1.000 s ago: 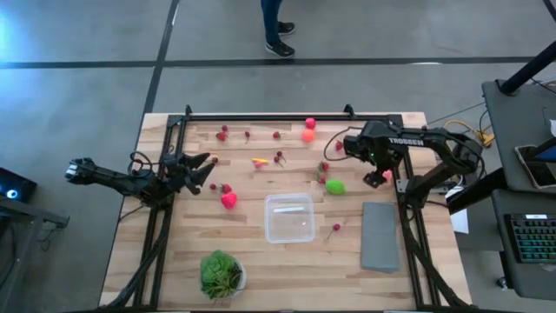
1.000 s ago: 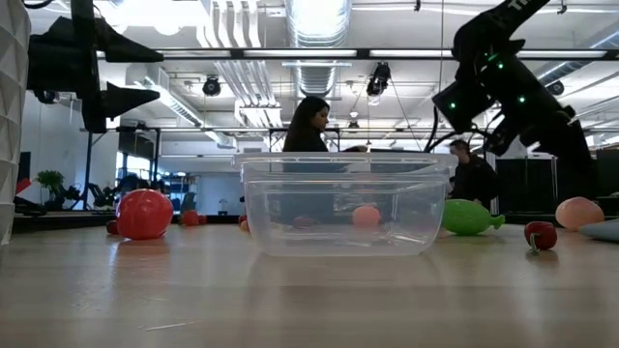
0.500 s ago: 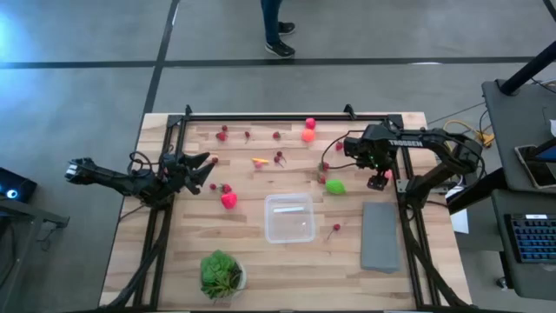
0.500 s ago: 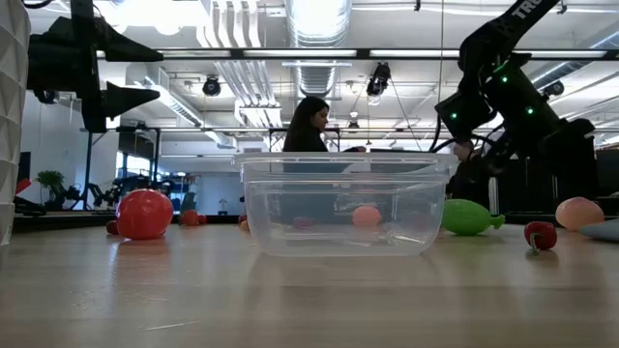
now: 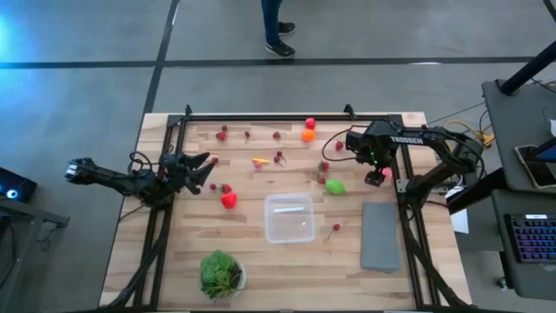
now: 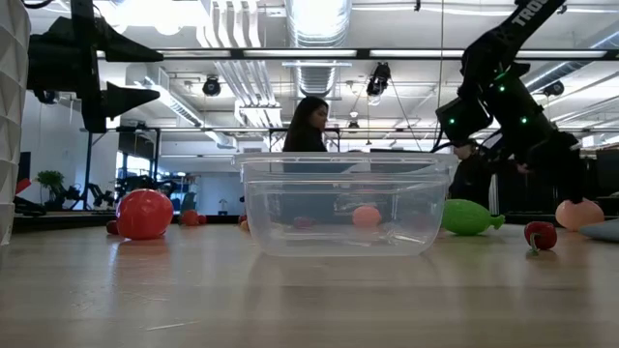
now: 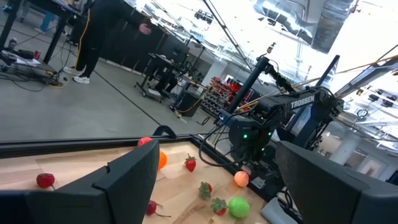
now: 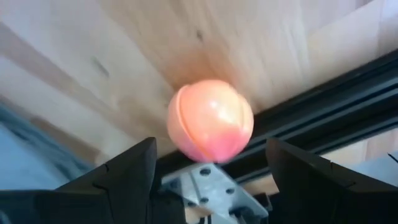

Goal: Pick and placing Produce into tupperware
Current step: Put the pink peach into the transparent bin

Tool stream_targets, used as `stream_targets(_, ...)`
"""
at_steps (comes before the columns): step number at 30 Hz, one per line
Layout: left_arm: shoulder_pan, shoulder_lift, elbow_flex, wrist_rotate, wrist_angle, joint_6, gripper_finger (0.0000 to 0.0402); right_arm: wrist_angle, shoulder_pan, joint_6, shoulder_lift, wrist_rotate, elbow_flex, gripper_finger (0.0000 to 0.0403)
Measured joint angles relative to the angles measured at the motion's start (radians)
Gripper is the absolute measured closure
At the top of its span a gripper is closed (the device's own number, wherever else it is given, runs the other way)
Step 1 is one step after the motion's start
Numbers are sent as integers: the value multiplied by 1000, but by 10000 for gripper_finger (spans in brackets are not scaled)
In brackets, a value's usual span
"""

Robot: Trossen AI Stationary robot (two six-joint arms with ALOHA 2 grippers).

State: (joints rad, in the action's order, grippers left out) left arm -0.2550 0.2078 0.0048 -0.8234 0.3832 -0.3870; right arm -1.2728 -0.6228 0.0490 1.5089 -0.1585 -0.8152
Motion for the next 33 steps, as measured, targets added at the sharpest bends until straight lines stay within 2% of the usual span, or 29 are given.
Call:
stream_targets(11,0,4,0,0,-5,1,93,0,-41,-3,33,0,7,108)
stream_targets(33,0,19,0,1,-2,0,93,-3,-58,-3,259,4,4,108)
